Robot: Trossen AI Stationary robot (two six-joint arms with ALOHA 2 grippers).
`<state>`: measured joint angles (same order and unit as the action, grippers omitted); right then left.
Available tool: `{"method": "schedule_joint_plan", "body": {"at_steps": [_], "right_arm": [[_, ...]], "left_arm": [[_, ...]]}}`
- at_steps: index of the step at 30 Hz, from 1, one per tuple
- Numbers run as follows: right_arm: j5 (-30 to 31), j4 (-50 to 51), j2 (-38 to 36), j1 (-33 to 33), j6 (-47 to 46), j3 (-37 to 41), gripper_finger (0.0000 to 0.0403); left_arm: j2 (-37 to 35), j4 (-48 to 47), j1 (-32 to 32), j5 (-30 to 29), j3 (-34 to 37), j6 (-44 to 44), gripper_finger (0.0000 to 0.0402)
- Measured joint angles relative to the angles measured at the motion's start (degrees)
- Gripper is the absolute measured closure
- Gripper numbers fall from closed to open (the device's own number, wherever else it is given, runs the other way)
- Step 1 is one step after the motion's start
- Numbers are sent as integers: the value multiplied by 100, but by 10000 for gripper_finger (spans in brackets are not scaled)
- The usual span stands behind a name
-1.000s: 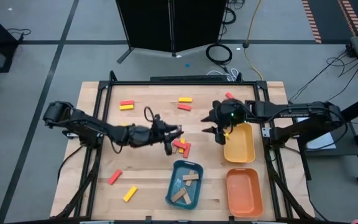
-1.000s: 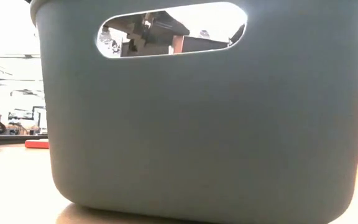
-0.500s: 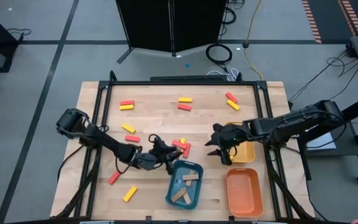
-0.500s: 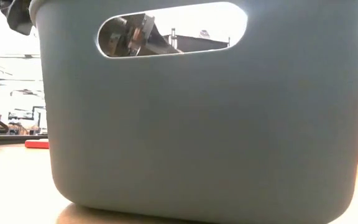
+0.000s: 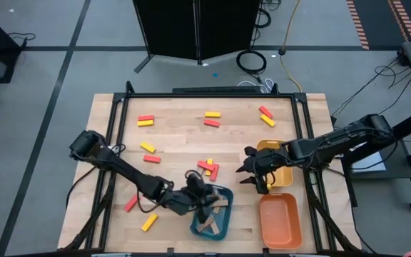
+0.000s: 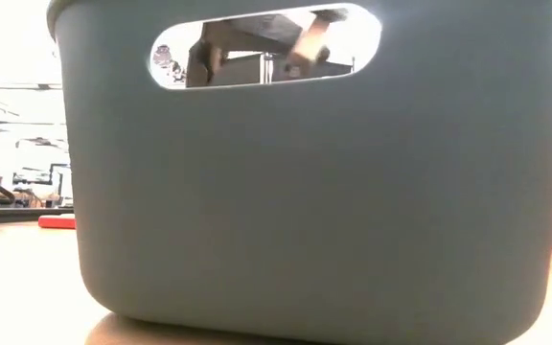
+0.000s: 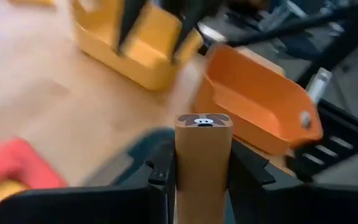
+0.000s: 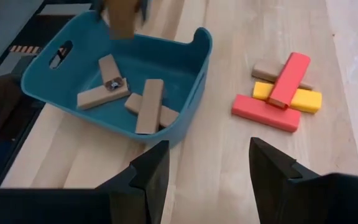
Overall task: Sort blocks
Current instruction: Put the brown block into the blue bin
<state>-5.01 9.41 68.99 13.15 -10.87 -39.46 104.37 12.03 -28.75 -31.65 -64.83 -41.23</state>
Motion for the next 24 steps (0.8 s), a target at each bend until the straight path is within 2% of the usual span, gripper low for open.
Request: {"method": "schedule_joint_plan", "body": {"at_steps": [5,15,24], "right_arm": [[87,-22,0,84,100,0,257],[74,59,0,89,76,0,257],[78,-24,0,87,90,0,257]], "left_arm": [[433,14,15,739,-222,-530,316],[575,-1145,37,1501,-392,-1444,315],[575,-1148,240,2077,-392,-1375,179]]}}
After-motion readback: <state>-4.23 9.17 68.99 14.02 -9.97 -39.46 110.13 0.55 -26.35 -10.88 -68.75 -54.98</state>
